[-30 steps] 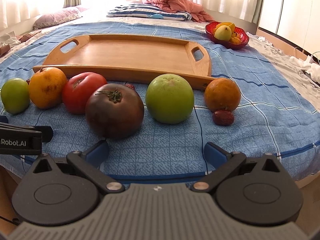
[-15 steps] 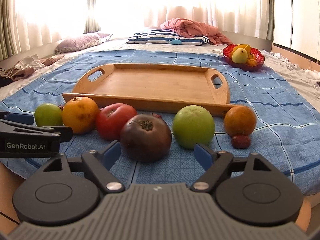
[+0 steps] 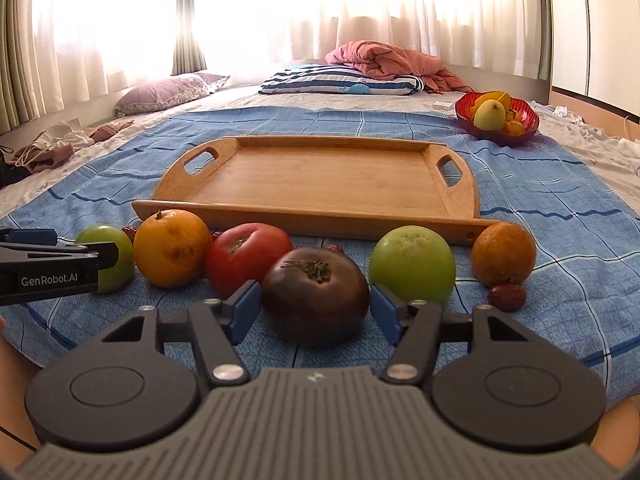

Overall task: Organize fruits
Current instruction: 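Close the left gripper on the green apple while the right gripper closes on the dark tomato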

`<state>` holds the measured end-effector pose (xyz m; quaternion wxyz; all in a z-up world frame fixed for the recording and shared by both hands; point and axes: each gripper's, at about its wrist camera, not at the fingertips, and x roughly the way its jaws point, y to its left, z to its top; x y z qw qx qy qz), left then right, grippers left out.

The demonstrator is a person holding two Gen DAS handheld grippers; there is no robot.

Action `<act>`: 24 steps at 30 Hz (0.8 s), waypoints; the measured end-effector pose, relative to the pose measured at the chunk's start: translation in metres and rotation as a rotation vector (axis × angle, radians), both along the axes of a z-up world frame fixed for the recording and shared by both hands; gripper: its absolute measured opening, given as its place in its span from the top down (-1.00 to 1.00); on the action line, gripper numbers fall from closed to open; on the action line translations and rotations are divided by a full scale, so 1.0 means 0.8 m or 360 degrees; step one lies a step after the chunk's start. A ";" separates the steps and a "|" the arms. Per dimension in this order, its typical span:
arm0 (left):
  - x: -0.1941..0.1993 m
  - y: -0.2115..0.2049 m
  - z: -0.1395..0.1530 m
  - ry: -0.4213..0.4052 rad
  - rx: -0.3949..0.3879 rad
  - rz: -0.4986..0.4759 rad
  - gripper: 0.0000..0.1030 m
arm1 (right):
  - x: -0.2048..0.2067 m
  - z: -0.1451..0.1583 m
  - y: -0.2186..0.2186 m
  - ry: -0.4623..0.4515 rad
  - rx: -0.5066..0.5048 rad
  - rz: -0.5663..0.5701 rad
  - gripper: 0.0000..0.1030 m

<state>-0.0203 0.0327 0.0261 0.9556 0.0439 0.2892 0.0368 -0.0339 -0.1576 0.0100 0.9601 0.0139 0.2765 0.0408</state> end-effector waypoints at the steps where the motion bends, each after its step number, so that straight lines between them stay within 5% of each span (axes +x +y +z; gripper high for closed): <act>1: 0.002 0.001 -0.002 0.0001 -0.0008 -0.0006 -0.35 | 0.001 -0.001 0.001 -0.0001 -0.0002 -0.0007 -0.36; 7: 0.010 0.006 -0.012 0.0038 -0.0114 -0.0049 -0.09 | 0.002 0.000 0.001 0.0004 -0.0001 -0.0015 -0.38; 14: 0.009 0.013 -0.015 0.0030 -0.0181 -0.0024 -0.12 | 0.004 -0.003 0.004 0.0009 -0.0019 -0.0028 -0.51; 19: 0.012 0.012 -0.020 0.0030 -0.0146 0.0000 -0.35 | 0.006 -0.006 0.004 0.0028 -0.0024 -0.0053 -0.58; 24: 0.024 0.018 -0.030 0.0106 -0.0228 -0.0029 -0.11 | 0.015 -0.013 0.006 0.0068 -0.0020 -0.0043 -0.59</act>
